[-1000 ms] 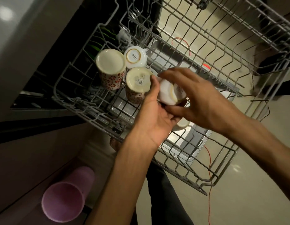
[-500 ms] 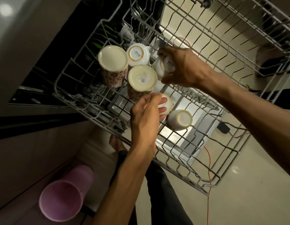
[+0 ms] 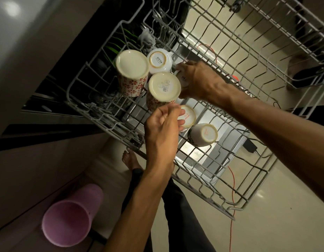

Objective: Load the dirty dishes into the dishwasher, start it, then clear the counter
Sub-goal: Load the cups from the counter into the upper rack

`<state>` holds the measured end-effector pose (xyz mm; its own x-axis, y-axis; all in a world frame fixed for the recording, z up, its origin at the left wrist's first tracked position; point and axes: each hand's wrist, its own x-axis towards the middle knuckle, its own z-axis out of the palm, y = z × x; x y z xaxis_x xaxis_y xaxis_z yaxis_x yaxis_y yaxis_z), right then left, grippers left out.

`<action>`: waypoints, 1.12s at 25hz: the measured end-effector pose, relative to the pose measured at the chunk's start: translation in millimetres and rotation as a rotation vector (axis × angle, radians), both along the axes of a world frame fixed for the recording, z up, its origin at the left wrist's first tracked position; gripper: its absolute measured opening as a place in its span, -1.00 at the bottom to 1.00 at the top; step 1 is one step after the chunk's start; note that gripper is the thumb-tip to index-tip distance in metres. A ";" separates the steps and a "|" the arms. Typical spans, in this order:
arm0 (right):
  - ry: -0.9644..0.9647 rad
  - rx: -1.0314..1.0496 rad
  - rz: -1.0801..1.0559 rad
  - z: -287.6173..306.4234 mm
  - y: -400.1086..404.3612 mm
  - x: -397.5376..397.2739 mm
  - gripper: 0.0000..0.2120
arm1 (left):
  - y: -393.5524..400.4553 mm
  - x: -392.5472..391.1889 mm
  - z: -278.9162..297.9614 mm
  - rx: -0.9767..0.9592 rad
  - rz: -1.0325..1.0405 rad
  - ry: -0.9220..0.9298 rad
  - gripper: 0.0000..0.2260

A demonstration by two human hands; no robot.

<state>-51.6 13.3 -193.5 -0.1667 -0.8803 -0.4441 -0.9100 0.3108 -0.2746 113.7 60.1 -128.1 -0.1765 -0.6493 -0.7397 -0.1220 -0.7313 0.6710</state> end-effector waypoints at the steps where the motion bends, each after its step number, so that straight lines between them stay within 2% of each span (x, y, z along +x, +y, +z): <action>1: -0.006 0.003 0.012 -1.1 0.0 -0.2 -0.22 | 1.4 0.4 -1.1 -0.053 -0.032 -0.030 -0.95; 4: -0.046 0.031 -0.006 2.2 3.7 -4.0 -0.12 | 3.1 1.6 -2.3 -0.245 -0.182 -0.142 -0.87; 8: -0.053 -0.010 -0.094 21.5 29.1 -4.7 -0.13 | -0.4 7.3 -0.6 -0.325 -0.297 -0.231 -0.79; 15: -0.193 -0.271 -0.246 121.8 100.1 35.1 -0.43 | 6.8 24.8 69.9 -0.601 -0.456 -0.407 -0.66; 22: -0.296 -0.489 -0.192 225.4 110.4 77.4 -0.49 | 20.9 50.1 154.6 -0.730 -0.347 -0.401 -0.69; 26: -0.361 -0.543 -0.135 273.0 104.2 101.2 -0.46 | 29.8 65.0 196.6 -0.784 -0.265 -0.372 -0.70; 28: -0.386 -0.563 -0.095 294.2 101.9 115.5 -0.46 | 33.7 77.5 215.5 -0.818 -0.226 -0.380 -0.64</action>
